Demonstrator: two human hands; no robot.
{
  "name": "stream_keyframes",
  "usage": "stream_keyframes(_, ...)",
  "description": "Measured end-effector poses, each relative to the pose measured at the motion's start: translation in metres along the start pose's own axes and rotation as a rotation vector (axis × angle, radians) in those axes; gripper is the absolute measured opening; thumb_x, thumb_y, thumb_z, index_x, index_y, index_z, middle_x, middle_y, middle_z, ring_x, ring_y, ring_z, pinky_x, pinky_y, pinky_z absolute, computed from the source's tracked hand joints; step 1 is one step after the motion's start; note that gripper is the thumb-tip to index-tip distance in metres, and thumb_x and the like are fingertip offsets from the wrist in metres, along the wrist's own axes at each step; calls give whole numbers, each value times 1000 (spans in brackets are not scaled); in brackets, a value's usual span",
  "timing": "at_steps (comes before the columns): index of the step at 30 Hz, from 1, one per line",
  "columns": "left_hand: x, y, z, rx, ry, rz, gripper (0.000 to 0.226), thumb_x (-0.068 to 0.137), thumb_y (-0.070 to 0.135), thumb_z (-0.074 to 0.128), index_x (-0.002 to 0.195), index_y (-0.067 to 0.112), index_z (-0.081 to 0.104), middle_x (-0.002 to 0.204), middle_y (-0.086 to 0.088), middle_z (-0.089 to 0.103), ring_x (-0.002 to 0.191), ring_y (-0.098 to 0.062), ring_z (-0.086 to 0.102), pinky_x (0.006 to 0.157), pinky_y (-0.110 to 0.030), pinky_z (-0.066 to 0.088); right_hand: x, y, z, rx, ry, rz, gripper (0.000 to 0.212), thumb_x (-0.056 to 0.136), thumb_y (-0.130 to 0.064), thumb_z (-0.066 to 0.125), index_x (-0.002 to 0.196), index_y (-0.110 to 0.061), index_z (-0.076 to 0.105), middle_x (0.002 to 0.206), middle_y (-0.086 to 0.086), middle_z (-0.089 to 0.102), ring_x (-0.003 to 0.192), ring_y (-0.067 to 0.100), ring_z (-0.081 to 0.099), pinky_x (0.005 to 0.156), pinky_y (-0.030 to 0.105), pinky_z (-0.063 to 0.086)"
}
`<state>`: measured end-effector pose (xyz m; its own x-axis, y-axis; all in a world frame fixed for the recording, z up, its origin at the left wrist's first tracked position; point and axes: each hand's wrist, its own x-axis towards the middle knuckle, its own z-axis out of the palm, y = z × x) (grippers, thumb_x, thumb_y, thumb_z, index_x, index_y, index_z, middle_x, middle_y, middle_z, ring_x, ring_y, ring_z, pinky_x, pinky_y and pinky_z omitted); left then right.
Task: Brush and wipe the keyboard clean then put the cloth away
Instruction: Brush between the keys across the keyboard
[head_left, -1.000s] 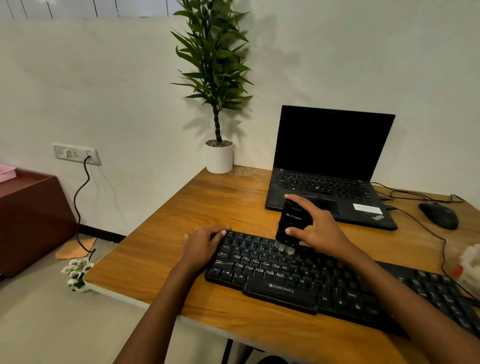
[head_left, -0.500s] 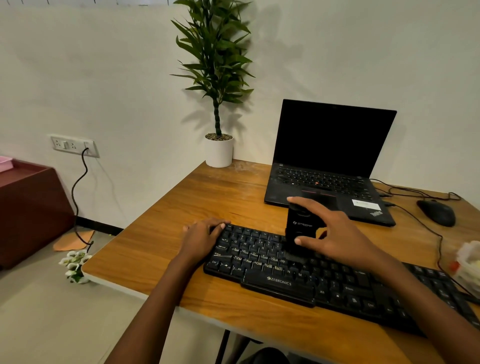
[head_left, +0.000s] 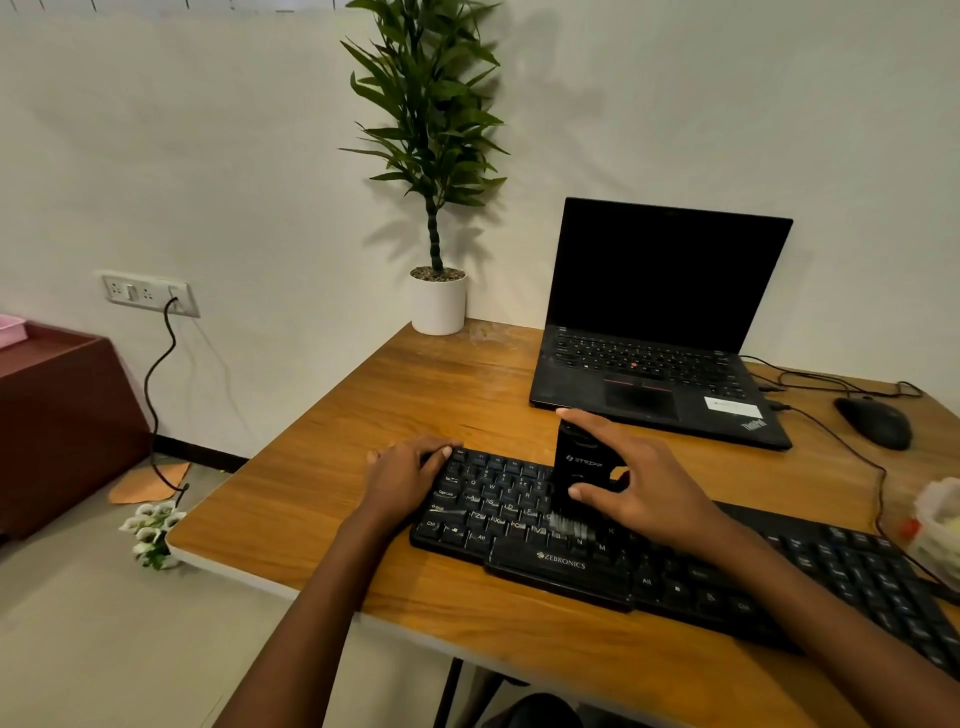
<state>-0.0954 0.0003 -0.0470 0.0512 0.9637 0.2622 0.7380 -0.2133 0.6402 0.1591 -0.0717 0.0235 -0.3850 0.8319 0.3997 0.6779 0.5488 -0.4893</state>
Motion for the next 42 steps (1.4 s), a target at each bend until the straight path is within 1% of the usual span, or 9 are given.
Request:
stream_keyframes(3, 1, 0, -1, 6, -3, -7, 27, 98, 34, 45, 118, 34, 63, 128, 10, 59, 121, -16, 48, 93, -31, 15, 2, -1, -4, -90, 87, -15, 77, 79, -20, 72, 132, -51, 26, 119, -16, 57, 83, 9, 62, 62, 27, 55)
stream_keyframes(7, 1, -1, 0, 9, 1, -9, 27, 97, 34, 45, 118, 35, 63, 128, 10, 60, 121, -16, 48, 101, -36, 16, -5, -3, 0, 106, 53, 5, 76, 76, -12, 75, 121, -55, 31, 108, -28, 50, 89, 4, 62, 66, 21, 56)
stream_keyframes(14, 2, -2, 0, -25, -11, 8, 25, 97, 33, 47, 117, 36, 63, 126, 10, 60, 121, -16, 50, 105, -40, 19, 2, -2, 6, -89, 110, 12, 75, 80, -22, 71, 136, -47, 26, 103, -4, 62, 76, 11, 59, 61, 33, 54)
stream_keyframes(21, 3, -5, 1, -56, -5, 15, 25, 97, 33, 47, 116, 37, 62, 126, 11, 61, 121, -15, 50, 105, -39, 19, 2, 3, 12, -72, 137, -18, 76, 79, -21, 72, 134, -47, 27, 105, -7, 62, 80, 12, 62, 60, 32, 54)
stream_keyframes(25, 2, -4, 1, 6, 6, 3, 26, 97, 35, 46, 118, 35, 63, 129, 12, 59, 121, -12, 48, 101, -36, 16, -2, -3, 12, 116, 107, -42, 76, 77, -13, 74, 127, -50, 31, 111, -25, 52, 93, -6, 59, 66, 14, 53)
stream_keyframes(31, 1, -2, 1, 1, -5, -7, 27, 97, 33, 46, 119, 34, 62, 130, 10, 58, 124, -14, 47, 105, -38, 13, 6, 0, 10, 34, 117, -28, 74, 79, -18, 72, 132, -48, 31, 110, -10, 62, 77, 10, 63, 59, 34, 55)
stream_keyframes(35, 1, -3, 2, -9, 1, -13, 27, 97, 34, 46, 118, 34, 63, 131, 10, 58, 126, -15, 45, 107, -40, 11, -1, -1, 16, 97, 114, -41, 75, 77, -16, 74, 125, -53, 29, 111, -28, 49, 86, 3, 62, 66, 23, 55)
stream_keyframes(40, 1, -3, 1, -4, -9, -5, 27, 97, 35, 46, 119, 34, 62, 130, 10, 58, 125, -16, 46, 105, -39, 13, 3, 5, 15, -45, 199, -26, 74, 79, -20, 73, 135, -43, 30, 103, -13, 59, 79, 6, 62, 60, 24, 55)
stream_keyframes(42, 2, -3, 1, -8, -5, -6, 27, 97, 35, 46, 119, 35, 63, 130, 10, 58, 125, -15, 45, 105, -39, 12, 0, 0, 16, 72, 195, -37, 73, 78, -17, 73, 130, -47, 31, 105, -21, 55, 85, 4, 61, 62, 21, 56)
